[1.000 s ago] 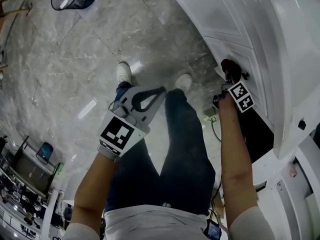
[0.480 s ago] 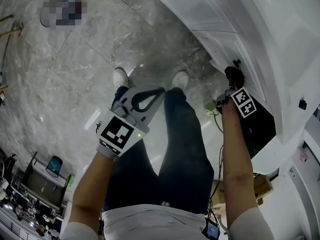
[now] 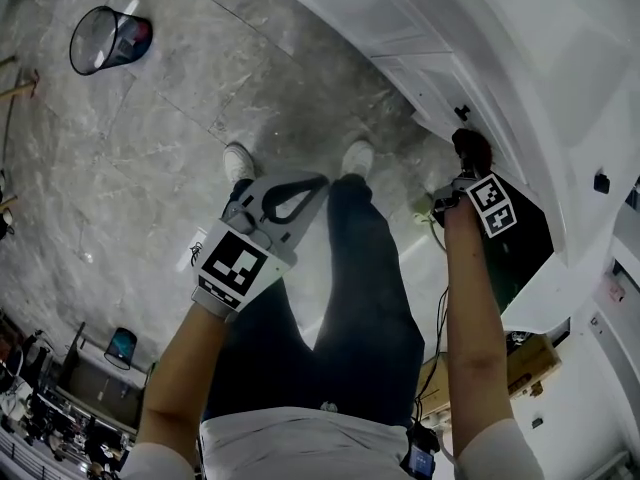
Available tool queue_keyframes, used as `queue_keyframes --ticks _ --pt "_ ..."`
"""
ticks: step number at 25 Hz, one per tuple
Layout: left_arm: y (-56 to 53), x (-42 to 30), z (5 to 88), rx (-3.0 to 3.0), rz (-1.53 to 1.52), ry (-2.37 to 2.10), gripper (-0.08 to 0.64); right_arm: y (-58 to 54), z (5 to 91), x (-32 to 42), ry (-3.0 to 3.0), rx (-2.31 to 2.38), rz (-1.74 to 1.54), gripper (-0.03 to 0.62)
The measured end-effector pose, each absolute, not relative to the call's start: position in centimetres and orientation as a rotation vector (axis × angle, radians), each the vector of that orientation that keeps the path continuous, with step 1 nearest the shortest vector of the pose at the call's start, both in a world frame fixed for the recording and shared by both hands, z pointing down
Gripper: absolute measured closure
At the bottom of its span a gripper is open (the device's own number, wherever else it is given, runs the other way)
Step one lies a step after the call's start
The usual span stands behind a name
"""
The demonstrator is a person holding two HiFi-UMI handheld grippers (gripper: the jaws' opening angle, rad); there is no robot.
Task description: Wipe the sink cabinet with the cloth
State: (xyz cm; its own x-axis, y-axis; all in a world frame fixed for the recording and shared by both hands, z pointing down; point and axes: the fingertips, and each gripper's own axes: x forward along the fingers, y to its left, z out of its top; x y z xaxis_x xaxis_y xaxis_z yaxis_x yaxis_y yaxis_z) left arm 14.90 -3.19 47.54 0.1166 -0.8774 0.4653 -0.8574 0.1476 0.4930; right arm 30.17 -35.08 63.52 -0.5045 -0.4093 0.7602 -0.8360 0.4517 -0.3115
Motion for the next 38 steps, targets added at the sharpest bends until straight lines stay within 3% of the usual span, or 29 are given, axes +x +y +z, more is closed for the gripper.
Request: queue_keyframes --ticks 20,38 --pt "-1.3 13.4 45.8 1.706 -0.114 -1.703 0.548 -34.1 56.1 28.0 -2.163 1.034 0.928 0.486" --pt "2.4 10.4 46.5 1.597 -0.191 -1.799 0.548 -29.4 56.0 15.0 -2.251 0.754 0.867 0.486"
